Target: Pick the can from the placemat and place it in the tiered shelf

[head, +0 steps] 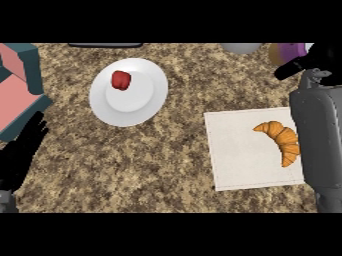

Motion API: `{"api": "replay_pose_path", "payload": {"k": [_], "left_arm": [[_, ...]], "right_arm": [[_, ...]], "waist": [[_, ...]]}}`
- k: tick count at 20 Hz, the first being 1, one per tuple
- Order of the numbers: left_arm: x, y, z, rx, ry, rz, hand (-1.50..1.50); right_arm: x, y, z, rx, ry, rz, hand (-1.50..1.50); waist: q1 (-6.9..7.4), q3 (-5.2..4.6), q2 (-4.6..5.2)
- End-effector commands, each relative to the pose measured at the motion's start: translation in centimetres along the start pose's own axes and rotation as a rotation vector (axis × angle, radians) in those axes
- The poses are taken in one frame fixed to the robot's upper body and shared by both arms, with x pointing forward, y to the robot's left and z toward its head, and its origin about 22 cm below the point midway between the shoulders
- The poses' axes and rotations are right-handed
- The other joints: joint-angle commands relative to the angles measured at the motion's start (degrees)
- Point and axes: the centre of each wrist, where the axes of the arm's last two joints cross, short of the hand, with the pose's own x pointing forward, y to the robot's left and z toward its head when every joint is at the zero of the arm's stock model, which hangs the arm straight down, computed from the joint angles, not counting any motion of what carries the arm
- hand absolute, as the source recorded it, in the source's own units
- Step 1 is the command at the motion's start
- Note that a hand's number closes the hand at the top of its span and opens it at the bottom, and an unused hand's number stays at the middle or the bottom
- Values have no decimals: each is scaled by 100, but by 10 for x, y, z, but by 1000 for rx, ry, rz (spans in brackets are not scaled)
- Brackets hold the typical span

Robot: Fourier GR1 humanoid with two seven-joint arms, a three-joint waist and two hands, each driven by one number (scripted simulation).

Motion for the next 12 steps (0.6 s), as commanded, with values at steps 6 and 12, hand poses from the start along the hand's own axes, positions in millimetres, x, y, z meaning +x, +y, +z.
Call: {"api": "replay_pose_path", "payload": {"k": [6,12], "left_arm": [[2,-7,2,8,10,-7,0],[-9,5,11,14,10,6,0]], "right_arm": [[30,-82,27,-175,78,-260,150],[59,-123,34,-258,60,-284,150]], "waist": [[-133,1,-47],[-66,-1,-26]]}}
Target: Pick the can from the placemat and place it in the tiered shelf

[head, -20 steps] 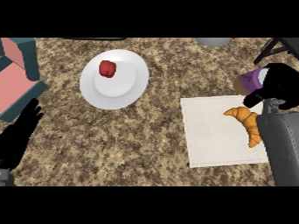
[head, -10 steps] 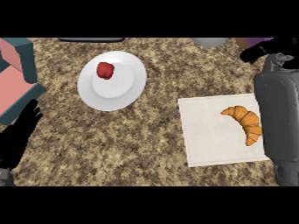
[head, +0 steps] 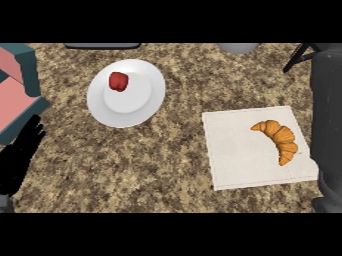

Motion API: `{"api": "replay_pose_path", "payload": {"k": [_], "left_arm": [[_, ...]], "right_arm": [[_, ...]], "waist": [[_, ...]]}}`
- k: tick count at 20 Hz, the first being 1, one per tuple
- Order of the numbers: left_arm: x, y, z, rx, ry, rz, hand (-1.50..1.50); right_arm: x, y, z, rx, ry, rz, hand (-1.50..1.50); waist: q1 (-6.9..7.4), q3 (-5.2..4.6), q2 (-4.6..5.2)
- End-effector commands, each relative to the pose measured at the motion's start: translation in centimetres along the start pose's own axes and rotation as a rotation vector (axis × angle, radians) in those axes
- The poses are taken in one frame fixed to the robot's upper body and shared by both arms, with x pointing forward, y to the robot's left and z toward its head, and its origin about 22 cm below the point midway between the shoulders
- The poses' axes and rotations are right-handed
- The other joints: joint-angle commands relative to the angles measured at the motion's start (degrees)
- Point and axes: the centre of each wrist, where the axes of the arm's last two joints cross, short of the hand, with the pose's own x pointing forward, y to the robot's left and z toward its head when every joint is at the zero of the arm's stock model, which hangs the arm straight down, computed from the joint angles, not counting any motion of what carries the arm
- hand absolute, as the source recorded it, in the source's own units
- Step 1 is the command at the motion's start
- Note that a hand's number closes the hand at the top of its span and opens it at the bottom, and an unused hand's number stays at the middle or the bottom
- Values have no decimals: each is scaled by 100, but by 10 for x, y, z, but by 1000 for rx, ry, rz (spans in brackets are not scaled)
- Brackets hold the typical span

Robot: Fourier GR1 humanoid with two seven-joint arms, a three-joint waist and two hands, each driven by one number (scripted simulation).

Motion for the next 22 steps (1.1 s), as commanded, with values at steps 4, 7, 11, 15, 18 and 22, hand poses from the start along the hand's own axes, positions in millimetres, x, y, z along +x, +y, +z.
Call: {"api": "replay_pose_path", "payload": {"k": [4,7,11,15,18,22], "left_arm": [[-11,3,7,3,1,-8,0],[15,5,-6,20,-16,2,0],[3,10,-5,7,-4,4,0],[12,-10,-7,-15,-11,-14,0],[-2,5,-2,5,1,16,0],[5,-1,9,-4,-3,5,0]], "right_arm": [[33,-31,-8,-139,92,7,150],[29,-53,-39,-187,125,192,150],[23,-66,-62,-158,144,197,150],[40,-65,-65,-178,171,250,150],[25,-68,-88,-185,172,252,150],[1,-69,-115,-208,212,292,150]], "waist": [[34,-1,15],[-34,-2,-3],[-45,-1,10],[7,-1,18],[3,-1,24],[22,5,14]]}}
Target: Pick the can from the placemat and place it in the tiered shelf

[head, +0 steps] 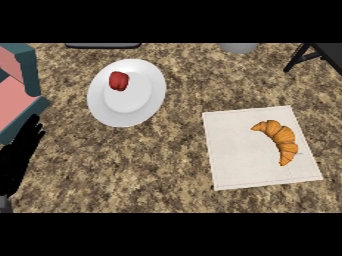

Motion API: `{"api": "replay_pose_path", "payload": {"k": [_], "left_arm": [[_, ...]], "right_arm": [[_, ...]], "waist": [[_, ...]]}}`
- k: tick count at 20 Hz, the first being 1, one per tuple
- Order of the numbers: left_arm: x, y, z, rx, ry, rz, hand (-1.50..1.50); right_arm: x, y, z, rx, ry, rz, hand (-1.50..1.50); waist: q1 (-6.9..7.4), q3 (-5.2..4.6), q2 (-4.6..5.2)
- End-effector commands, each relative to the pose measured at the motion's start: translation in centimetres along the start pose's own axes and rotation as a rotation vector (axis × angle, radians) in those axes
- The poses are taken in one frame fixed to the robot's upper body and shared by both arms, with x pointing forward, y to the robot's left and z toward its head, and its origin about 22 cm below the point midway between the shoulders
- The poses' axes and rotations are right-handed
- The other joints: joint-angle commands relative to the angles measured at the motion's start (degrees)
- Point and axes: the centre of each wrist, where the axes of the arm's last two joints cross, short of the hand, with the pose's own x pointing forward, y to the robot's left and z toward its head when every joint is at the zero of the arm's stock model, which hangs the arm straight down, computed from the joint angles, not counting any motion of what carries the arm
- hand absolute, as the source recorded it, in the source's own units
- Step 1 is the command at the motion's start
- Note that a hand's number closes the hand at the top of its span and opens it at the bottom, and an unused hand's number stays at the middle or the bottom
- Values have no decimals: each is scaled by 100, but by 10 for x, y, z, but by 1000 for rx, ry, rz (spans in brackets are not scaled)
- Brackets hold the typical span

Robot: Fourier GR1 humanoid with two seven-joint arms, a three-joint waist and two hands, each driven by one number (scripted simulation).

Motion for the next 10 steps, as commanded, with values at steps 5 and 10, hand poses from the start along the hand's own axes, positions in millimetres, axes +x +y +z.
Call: {"api": "replay_pose_path", "payload": {"k": [5,10], "left_arm": [[10,-20,-3,0,-16,-4,0],[2,2,6,-16,10,-1,0]], "right_arm": [[-22,36,-42,-18,107,111,150],[-44,48,-66,-19,119,73,150]], "waist": [[34,4,22],[42,6,15]]}}
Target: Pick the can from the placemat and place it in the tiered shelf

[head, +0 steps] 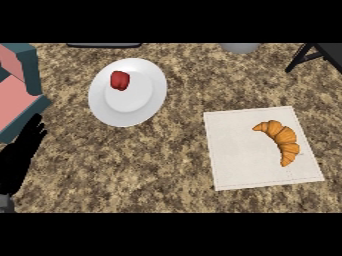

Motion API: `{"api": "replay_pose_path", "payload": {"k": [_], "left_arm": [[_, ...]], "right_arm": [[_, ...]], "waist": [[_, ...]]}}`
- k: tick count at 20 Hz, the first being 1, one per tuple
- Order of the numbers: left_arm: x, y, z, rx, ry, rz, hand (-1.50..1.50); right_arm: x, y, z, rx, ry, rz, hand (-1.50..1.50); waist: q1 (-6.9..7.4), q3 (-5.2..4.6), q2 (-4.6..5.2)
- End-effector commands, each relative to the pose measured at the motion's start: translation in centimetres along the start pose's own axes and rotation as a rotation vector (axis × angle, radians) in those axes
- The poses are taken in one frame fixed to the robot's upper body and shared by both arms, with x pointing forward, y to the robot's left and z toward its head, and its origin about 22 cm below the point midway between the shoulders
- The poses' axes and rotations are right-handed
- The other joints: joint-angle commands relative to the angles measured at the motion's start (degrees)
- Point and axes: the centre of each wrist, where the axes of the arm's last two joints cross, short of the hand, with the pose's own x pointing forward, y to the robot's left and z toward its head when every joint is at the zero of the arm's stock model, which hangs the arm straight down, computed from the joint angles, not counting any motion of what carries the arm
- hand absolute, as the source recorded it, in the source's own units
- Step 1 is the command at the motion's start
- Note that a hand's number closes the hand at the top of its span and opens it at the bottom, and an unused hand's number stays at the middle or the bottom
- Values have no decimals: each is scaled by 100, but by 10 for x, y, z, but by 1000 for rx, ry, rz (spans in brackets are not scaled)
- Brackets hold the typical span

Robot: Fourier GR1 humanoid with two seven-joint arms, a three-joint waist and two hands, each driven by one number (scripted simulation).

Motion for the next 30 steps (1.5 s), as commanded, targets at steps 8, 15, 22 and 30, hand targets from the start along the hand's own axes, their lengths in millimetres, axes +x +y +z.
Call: {"api": "replay_pose_path", "payload": {"k": [8,15,22,30], "left_arm": [[8,10,-5,23,-25,-2,0],[0,21,-2,14,-2,-8,0],[-23,-4,2,11,7,1,0],[6,-6,1,-11,10,18,0]], "right_arm": [[-40,36,-51,31,106,-41,150],[-73,71,-67,27,147,14,-150],[-70,63,-70,-12,97,-135,-150],[-63,21,-75,40,189,-458,-150]], "waist": [[12,1,11],[-6,2,6],[-22,1,1],[-45,4,-38]]}}
